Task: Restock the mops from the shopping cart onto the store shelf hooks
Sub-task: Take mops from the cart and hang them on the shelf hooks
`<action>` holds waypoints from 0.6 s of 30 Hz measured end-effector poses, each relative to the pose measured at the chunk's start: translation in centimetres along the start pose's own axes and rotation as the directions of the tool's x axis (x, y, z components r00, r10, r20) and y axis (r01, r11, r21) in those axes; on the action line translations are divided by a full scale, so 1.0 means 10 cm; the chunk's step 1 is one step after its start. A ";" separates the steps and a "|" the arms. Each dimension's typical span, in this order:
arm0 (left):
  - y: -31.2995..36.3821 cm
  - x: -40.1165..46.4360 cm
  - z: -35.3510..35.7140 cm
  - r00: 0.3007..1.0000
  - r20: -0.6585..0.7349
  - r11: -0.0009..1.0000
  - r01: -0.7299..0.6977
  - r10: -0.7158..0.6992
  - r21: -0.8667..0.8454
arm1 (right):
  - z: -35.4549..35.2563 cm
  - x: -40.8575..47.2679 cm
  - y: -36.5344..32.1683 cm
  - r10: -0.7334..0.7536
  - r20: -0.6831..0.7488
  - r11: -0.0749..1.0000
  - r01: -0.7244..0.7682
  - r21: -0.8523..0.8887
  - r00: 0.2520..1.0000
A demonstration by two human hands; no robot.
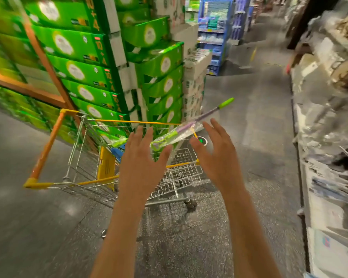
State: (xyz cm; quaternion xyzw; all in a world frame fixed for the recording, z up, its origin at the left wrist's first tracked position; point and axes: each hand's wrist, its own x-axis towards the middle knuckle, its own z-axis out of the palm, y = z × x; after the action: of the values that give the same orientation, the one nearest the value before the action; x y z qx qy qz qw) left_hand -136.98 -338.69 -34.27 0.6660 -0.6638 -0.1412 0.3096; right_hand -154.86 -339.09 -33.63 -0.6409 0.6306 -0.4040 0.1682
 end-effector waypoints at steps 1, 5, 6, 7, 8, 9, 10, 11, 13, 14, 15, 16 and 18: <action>0.01 0.03 0.05 1.000 -0.009 1.000 0.018 -0.018 0.000 | 0.03 0.09 0.06 -0.015 0.025 1.000 0.015 0.001 1.000; -0.04 0.17 0.23 0.994 -0.027 0.994 0.107 -0.107 0.010 | 0.26 0.41 0.17 -0.047 0.127 0.997 0.038 0.067 0.991; -0.07 0.22 0.24 0.991 -0.018 0.991 0.136 -0.136 0.008 | 0.31 0.48 0.19 -0.058 0.157 0.996 0.047 0.071 0.986; -0.10 0.27 0.25 0.987 -0.010 0.987 0.159 -0.160 -0.002 | 0.36 0.53 0.20 -0.068 0.186 0.996 0.056 0.073 0.980; -0.14 0.36 0.26 0.983 -0.013 0.983 0.184 -0.184 -0.010 | 0.41 0.62 0.20 -0.080 0.216 0.995 0.065 0.076 0.973; -0.17 0.41 0.27 0.979 -0.017 0.980 0.201 -0.201 -0.012 | 0.46 0.70 0.21 -0.090 0.231 0.994 0.073 0.080 0.969; -0.22 0.49 0.30 0.975 -0.027 0.976 0.219 -0.219 -0.014 | 0.53 0.80 0.22 -0.102 0.240 0.993 0.082 0.090 0.965; -0.27 0.55 0.32 0.972 -0.032 0.973 0.231 -0.231 -0.013 | 0.60 0.88 0.23 -0.113 0.244 0.991 0.090 0.101 0.963; -0.40 0.69 0.39 0.965 -0.042 0.965 0.260 -0.260 -0.002 | 0.76 1.05 0.24 -0.129 0.271 0.989 0.102 0.111 0.954; -0.46 0.77 0.42 0.961 -0.046 0.962 0.274 -0.273 0.010 | 0.83 1.13 0.25 -0.131 0.287 0.989 0.104 0.106 0.949; -0.54 0.88 0.46 0.957 -0.053 0.958 0.286 -0.285 0.014 | 0.92 1.23 0.27 -0.131 0.303 0.990 0.105 0.099 0.944; -0.60 0.99 0.49 0.955 -0.057 0.956 0.293 -0.293 0.008 | 0.98 1.32 0.28 -0.133 0.315 0.990 0.111 0.088 0.940; -0.70 1.29 0.56 0.952 -0.060 0.954 0.298 -0.300 -0.042 | 1.11 1.55 0.31 -0.132 0.337 0.991 0.117 0.063 0.932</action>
State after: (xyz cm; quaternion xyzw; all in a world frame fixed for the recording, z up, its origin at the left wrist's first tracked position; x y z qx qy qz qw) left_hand -133.78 -353.01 -39.93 0.7579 -0.5425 -0.1752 0.3172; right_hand -150.72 -357.49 -38.01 -0.7361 0.5414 -0.3104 0.2622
